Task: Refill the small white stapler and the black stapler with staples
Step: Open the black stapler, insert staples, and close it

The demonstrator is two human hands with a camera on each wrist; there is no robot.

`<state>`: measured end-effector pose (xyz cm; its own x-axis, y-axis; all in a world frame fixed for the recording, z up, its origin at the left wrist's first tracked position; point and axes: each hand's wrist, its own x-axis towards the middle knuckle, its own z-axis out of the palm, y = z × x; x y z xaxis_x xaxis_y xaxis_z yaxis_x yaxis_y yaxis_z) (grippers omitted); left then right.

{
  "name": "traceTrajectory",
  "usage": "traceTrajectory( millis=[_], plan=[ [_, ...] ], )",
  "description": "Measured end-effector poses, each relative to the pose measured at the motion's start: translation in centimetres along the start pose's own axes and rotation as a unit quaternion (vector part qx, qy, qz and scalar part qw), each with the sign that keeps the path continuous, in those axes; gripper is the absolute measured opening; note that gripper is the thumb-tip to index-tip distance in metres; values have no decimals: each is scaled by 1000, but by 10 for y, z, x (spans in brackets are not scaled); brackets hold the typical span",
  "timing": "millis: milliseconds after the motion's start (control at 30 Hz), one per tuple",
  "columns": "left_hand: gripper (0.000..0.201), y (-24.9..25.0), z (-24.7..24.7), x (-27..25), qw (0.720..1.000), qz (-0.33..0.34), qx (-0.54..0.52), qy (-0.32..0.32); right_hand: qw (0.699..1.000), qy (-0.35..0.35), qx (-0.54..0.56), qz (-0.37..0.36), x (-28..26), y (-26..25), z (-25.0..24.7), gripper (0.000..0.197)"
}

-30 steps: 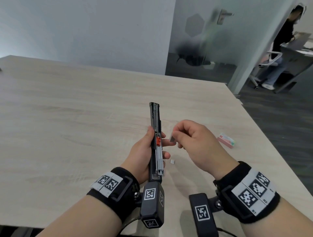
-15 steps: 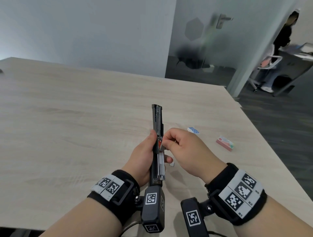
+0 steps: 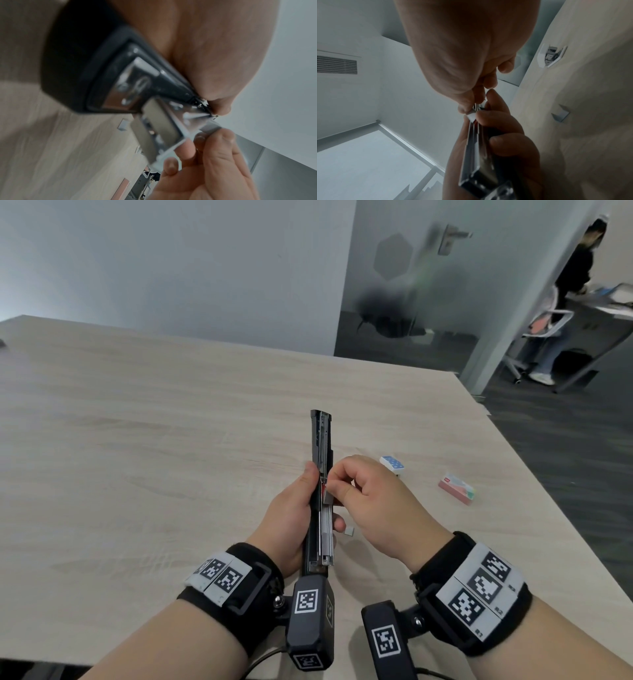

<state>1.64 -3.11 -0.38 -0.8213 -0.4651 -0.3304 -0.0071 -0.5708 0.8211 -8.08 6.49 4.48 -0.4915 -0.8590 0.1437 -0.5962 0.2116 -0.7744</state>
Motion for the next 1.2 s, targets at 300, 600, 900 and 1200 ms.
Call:
traceTrajectory(
  millis=[300,600,900,1200],
  plan=[
    [60,1,1,0,1000,9,-11,-4,998,-11,52,14,1,2,1,24],
    [65,-2,-5,5,1000,-2,-10,-13,995,-23,88,31,-1,5,3,22],
    [62,0,-1,2,1000,15,-14,-2,999,-8,20,24,-1,4,1,24],
    [68,1,3,2,999,23,-43,-8,998,-18,-47,-34,-6,5,0,14]
  ],
)
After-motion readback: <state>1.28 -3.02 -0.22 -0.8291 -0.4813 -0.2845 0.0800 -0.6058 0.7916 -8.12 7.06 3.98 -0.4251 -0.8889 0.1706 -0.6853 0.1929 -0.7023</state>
